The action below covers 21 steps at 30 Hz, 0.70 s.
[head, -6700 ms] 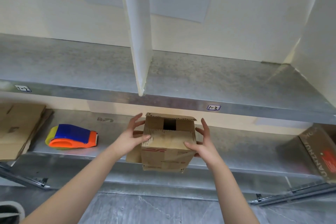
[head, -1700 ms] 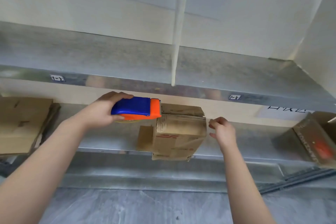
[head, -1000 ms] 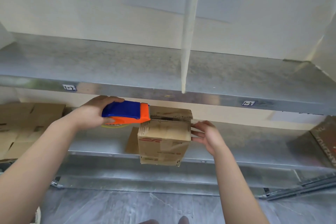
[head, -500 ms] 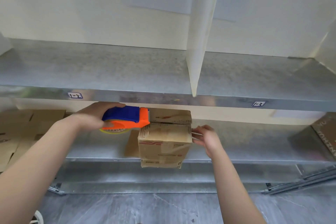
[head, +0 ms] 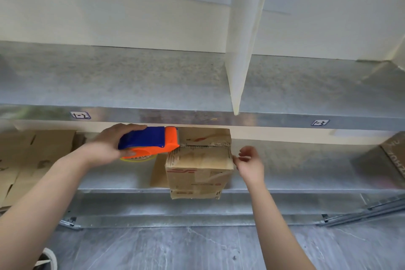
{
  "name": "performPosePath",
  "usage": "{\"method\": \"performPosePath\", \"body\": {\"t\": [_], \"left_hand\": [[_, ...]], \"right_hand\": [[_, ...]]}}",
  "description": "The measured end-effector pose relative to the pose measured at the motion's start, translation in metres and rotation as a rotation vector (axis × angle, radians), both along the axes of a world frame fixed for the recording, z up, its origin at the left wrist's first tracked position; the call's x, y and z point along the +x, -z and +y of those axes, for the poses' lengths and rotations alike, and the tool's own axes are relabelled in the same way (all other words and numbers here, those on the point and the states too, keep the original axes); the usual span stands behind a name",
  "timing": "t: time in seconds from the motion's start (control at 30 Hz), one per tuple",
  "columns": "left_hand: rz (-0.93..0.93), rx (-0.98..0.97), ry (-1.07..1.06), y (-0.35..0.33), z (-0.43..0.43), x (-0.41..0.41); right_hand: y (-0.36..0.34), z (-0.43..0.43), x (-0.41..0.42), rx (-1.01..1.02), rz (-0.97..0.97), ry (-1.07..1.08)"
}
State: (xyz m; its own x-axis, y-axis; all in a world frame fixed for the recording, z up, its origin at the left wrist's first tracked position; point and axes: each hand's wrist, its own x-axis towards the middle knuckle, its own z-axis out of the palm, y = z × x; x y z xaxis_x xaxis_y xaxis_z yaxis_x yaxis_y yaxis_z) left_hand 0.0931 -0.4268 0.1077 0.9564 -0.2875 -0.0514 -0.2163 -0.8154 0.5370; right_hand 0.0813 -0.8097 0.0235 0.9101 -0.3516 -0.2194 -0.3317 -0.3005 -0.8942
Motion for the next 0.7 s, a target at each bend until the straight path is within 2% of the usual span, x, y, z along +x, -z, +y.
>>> {"method": "performPosePath", "body": {"t": [0.07,0.13,0.2,0.33,0.43,0.57,0.7], "left_hand": [[-0.001,-0.02,-0.007,-0.001,-0.003,-0.001],[0.0,-0.034,-0.008,0.0,-0.004,-0.002],[0.012,-0.034,-0.009,0.001,-0.004,-0.003],[-0.016,-0.024,-0.012,0.001,-0.006,-0.002],[-0.039,-0.021,-0.004,-0.001,-0.011,-0.004],[-0.058,0.023,0.008,-0.004,-0.007,-0.004],[0.024,0.075,0.037,-0.017,-0.001,0.003]], "right_hand": [[0.001,-0.001,-0.007,-0.152,-0.14,-0.107],[-0.002,0.001,-0.012,-0.04,-0.162,-0.206],[-0.006,-0.001,-0.014,0.122,-0.106,-0.306],[-0.016,-0.016,-0.014,0.075,0.071,-0.627],[-0.027,-0.009,-0.008,0.024,0.077,-0.65],[-0.031,0.005,-0.002,-0.265,0.027,-0.641],[-0.031,0.0,0.0,-0.283,0.05,-0.651]]}}
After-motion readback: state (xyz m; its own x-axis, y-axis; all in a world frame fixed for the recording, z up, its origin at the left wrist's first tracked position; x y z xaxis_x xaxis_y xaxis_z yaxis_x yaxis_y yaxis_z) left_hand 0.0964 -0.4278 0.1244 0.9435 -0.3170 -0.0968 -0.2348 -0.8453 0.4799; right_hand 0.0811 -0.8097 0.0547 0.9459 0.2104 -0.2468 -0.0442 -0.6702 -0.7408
